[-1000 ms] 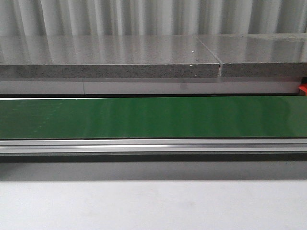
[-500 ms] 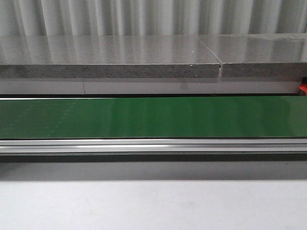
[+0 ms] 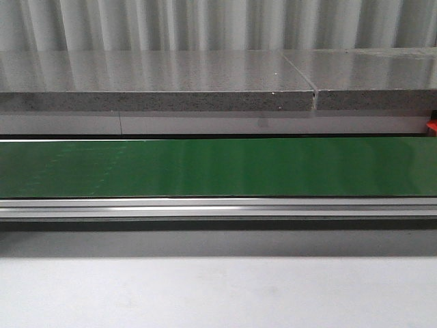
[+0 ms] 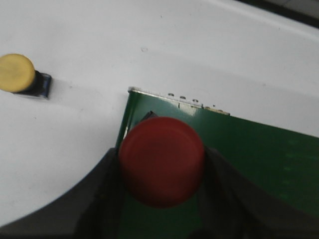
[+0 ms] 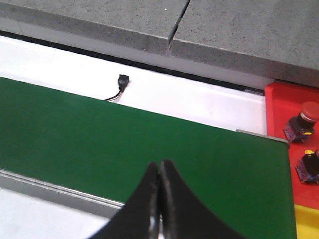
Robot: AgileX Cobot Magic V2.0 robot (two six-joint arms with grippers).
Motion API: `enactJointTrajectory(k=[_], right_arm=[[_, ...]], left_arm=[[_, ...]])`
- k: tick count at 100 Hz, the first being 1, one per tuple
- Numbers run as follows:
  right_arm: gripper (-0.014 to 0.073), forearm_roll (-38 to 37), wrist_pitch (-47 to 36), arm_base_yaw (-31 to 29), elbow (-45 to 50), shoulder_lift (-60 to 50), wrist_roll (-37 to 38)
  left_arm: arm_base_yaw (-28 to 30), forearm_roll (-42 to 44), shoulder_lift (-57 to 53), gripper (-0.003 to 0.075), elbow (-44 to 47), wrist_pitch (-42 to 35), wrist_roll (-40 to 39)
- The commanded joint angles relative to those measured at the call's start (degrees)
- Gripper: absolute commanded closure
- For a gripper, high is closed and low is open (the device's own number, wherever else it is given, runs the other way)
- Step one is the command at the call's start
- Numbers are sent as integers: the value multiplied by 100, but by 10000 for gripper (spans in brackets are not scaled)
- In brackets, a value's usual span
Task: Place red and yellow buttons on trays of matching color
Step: 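Grasp the red-capped button with the left gripper, then lower the red button onto the belt and open the left gripper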
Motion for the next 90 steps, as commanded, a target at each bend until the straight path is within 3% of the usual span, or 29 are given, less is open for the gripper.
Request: enactJointTrajectory(k=[1, 28, 72, 79, 90], right_arm=[[662, 27, -391, 2, -137, -33, -40], [662, 27, -391, 2, -137, -33, -40], [662, 27, -391, 2, -137, -33, -40], [662, 27, -391, 2, -137, -33, -40], [662, 27, -391, 2, -137, -33, -40]], left_arm=[[-177, -143, -249, 741, 64, -303, 72], [-605, 279, -249, 741, 789, -913, 72], [-640, 360, -249, 732, 1212, -1240, 72], [-640, 298, -249, 679, 1212, -1252, 83], [-648, 225, -249, 489, 1212, -1252, 195]])
